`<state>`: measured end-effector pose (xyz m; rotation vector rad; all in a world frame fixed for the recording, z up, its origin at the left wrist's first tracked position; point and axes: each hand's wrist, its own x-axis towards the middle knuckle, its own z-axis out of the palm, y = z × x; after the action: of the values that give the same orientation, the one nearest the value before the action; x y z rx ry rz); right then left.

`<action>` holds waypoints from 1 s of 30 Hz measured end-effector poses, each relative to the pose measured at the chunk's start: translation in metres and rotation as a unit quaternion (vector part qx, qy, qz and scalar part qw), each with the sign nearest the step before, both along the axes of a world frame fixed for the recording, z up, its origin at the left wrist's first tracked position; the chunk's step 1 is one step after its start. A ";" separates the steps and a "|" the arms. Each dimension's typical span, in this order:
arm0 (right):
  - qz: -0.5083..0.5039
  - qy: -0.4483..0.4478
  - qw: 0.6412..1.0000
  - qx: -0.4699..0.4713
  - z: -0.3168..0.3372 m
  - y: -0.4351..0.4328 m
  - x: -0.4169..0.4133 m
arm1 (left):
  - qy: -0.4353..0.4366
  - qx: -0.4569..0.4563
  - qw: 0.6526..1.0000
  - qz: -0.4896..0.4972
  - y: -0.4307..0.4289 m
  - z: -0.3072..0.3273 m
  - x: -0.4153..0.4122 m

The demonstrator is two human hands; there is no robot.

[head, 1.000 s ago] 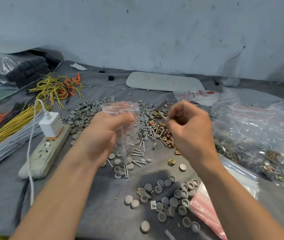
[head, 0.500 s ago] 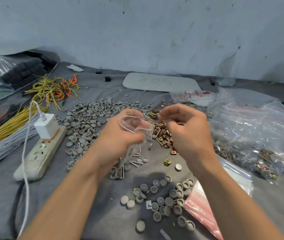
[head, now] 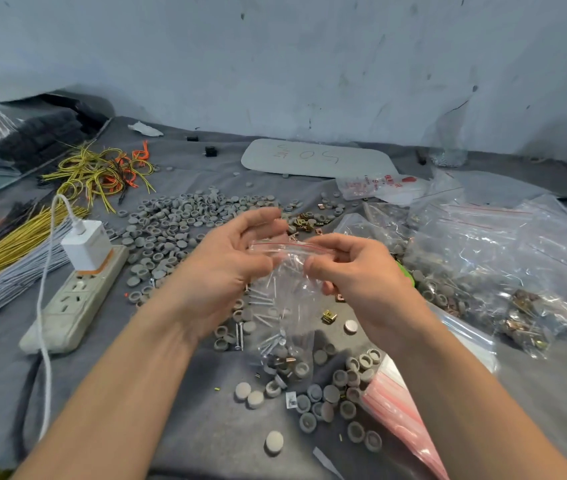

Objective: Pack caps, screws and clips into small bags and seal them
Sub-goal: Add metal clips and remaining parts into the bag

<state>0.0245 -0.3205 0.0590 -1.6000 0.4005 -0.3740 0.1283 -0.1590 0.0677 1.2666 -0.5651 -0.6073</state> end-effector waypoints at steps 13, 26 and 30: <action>-0.047 0.010 0.999 -0.006 0.006 -0.012 -0.011 | -0.067 0.114 0.976 0.170 0.000 0.001 -0.003; -0.077 -0.021 0.994 0.077 0.007 -0.010 -0.009 | -0.089 0.134 0.976 0.148 0.006 0.006 -0.004; -0.088 -0.025 0.994 0.065 0.007 -0.008 -0.009 | -0.077 0.140 0.975 0.152 0.006 0.006 -0.001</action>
<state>0.0155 -0.3282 0.0659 -1.4295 0.5194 -0.5110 0.1268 -0.1526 0.0734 1.6400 -0.4090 -0.3397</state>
